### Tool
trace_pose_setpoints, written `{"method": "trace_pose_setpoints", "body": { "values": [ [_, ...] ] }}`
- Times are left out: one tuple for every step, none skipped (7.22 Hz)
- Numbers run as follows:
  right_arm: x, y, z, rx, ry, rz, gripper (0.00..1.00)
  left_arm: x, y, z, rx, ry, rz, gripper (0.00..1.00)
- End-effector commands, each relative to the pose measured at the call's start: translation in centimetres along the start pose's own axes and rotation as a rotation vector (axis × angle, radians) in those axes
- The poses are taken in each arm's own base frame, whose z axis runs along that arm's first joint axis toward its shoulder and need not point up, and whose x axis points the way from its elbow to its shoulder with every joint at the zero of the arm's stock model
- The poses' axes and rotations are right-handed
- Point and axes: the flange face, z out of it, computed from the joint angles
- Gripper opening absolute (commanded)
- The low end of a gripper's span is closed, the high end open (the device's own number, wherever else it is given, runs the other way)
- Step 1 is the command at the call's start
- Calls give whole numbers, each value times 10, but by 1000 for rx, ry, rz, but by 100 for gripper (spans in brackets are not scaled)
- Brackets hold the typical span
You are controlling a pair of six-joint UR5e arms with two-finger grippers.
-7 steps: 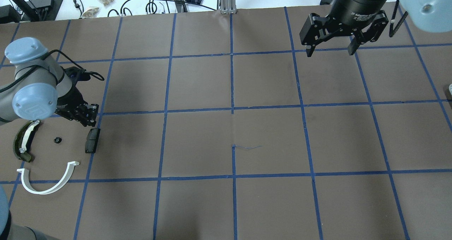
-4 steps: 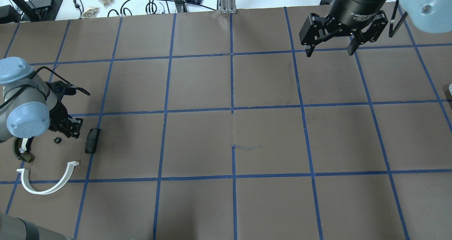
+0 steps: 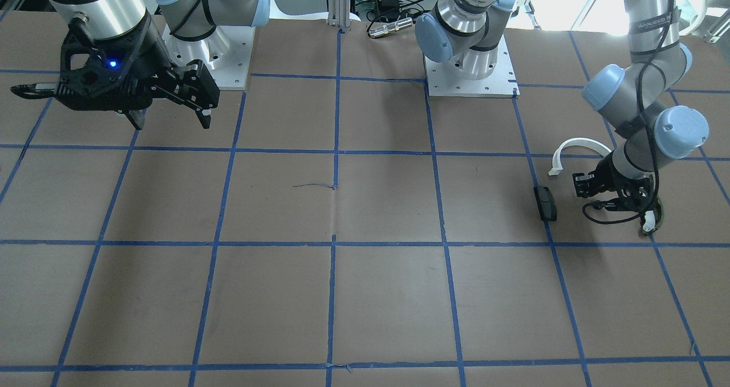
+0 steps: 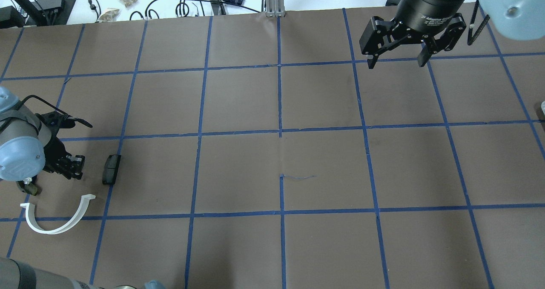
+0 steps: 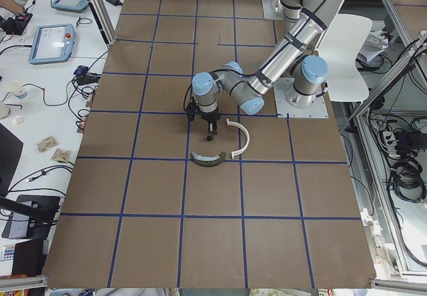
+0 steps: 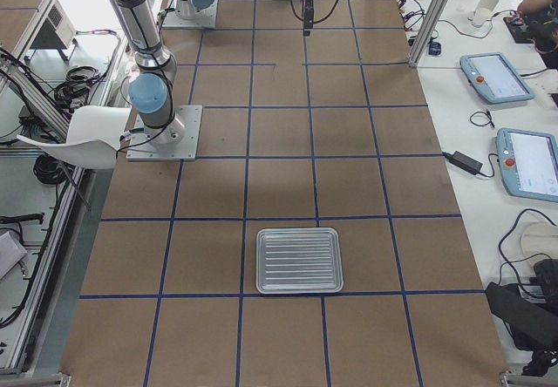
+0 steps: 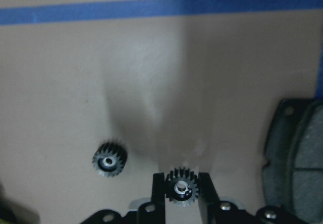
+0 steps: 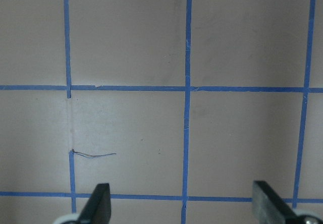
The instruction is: Place bearing gear from tray to pile
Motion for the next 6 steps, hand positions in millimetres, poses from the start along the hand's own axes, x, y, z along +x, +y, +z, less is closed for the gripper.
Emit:
{"method": "trace_pose_setpoints", "body": {
  "values": [
    [0, 1, -1, 1, 1, -1, 100, 2, -9, 3, 48, 46, 2, 42],
    [0, 1, -1, 1, -2, 1, 100, 2, -12, -1, 69, 34, 4, 52],
    [0, 1, -2, 3, 1, -1, 100, 6, -16, -20, 103, 10, 12, 71],
    [0, 1, -1, 1, 0, -1, 100, 9, -28, -47, 148, -7, 31, 82],
    [0, 1, -1, 1, 1, -1, 100, 31, -44, -80, 199, -46, 80, 92],
    [0, 1, -2, 3, 1, -1, 100, 77, -58, -113, 206, -63, 164, 92]
  ]
}}
